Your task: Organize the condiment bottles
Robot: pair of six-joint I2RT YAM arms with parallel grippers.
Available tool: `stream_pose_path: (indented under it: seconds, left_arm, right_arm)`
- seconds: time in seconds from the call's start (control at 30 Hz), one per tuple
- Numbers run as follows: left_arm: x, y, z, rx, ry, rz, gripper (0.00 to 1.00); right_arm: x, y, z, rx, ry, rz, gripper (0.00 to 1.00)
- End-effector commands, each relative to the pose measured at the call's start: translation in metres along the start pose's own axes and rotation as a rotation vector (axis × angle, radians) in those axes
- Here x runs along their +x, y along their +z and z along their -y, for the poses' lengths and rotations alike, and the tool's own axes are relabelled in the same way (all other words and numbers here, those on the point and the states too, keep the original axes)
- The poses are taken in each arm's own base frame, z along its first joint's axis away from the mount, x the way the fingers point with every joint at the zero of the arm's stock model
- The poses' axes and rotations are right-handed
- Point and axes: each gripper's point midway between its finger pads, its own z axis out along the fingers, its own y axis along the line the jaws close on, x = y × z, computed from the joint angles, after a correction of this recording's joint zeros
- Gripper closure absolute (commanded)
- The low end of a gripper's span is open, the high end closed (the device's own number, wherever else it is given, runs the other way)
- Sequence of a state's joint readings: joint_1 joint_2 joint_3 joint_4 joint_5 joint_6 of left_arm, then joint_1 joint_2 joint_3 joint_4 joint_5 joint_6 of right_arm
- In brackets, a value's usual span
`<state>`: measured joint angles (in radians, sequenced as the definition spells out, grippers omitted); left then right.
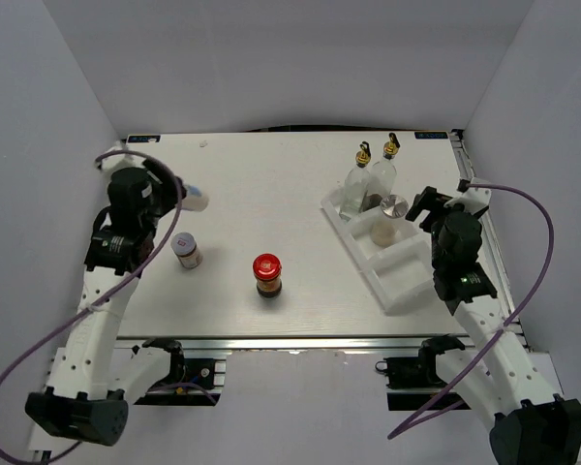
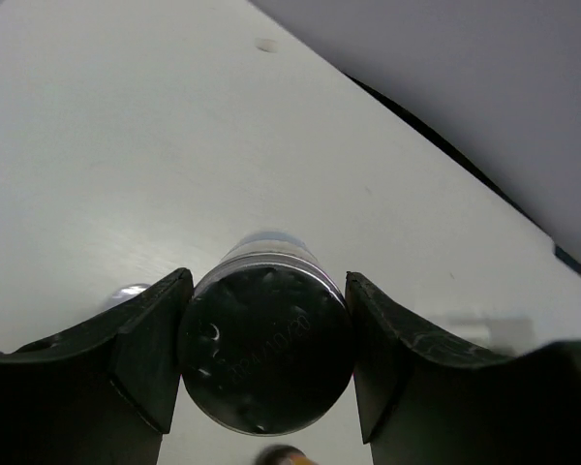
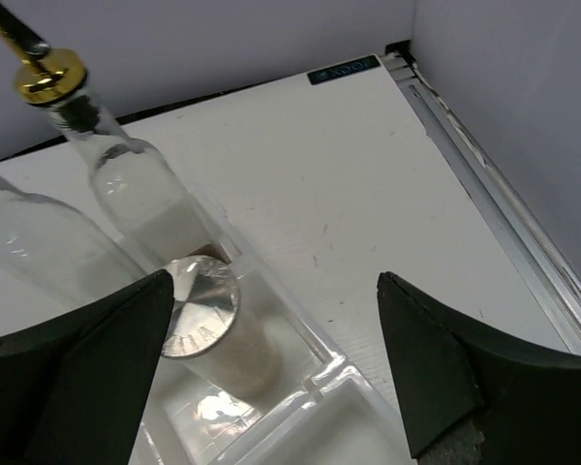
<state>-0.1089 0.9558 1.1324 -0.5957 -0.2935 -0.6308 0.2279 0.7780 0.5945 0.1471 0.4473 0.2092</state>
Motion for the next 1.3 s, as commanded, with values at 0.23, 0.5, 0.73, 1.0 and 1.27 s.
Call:
stream_pose_path:
  seconds: [0.23,0.5,0.73,1.0,1.27]
  left_arm:
    - [0.046,-0.031,0.176,0.403,0.285,-0.049,1.00]
    - [0.160,-0.060,0.276,0.634,0.592,-0.210,1.00]
    - [0.233,-0.075,0.330,0.849,0.636,-0.343,1.00]
    - [0.269,-0.063,0.372,0.913,0.641,-0.370,1.00]
    - [0.310,-0.044,0.381,0.898,0.692,-0.434,1.00]
  right_arm:
    - [-0.017,0.007,0.042,0.176,0.098,0.026,0.11]
    - [-0.007,0.007,0.077,0.278,0.160,-0.007,0.11]
    - [-0.005,0.004,0.089,0.301,0.175,-0.001,0.11]
    - [0.000,0.006,0.090,0.292,0.168,-0.011,0.11]
    - [0.002,0.005,0.093,0.296,0.165,-0.010,0.11]
